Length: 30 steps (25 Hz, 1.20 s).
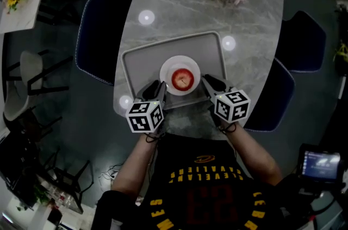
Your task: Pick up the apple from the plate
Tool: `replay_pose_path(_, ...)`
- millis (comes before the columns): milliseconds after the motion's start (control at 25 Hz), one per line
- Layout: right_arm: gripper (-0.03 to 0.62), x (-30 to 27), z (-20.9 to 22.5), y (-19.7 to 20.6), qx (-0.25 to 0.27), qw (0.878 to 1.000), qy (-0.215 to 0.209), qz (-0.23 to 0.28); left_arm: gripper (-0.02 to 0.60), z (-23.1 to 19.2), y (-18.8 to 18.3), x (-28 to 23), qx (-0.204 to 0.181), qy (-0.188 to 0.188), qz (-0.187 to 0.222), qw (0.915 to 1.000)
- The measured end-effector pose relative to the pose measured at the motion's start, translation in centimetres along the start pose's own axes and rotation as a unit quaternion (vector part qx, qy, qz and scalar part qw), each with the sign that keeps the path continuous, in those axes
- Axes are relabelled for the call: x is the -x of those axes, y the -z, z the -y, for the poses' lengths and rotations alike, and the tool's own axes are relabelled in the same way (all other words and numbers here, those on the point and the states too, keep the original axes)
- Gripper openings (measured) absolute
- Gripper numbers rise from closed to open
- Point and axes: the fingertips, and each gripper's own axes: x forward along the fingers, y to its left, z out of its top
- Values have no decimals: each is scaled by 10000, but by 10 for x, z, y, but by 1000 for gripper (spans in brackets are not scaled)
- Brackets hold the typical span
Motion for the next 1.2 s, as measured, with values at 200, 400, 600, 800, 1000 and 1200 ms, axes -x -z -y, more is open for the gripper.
replay_pose_path(200,58,-14,2,11,-250,9993,17,-278,97,-7,5,-6,260,115,-230,9993)
replay_pose_path(400,58,-21,3,17,-459,9977,58,-486,97,-7,10,-10,434,250,-453,9977)
replay_pose_path(600,58,-24,2,22,-669,9959,50,-612,97,-9,14,-13,634,308,-616,9956)
replay_pose_path(800,57,-25,2,27,-993,9929,24,-656,97,-8,17,-15,970,422,-736,9917)
replay_pose_path(1000,51,-27,1,24,-1477,9872,-104,-587,70,-13,19,-17,1117,375,-867,9892)
replay_pose_path(1200,46,-27,1,24,-1686,9836,-114,-635,48,-11,21,-20,1652,530,-988,9799)
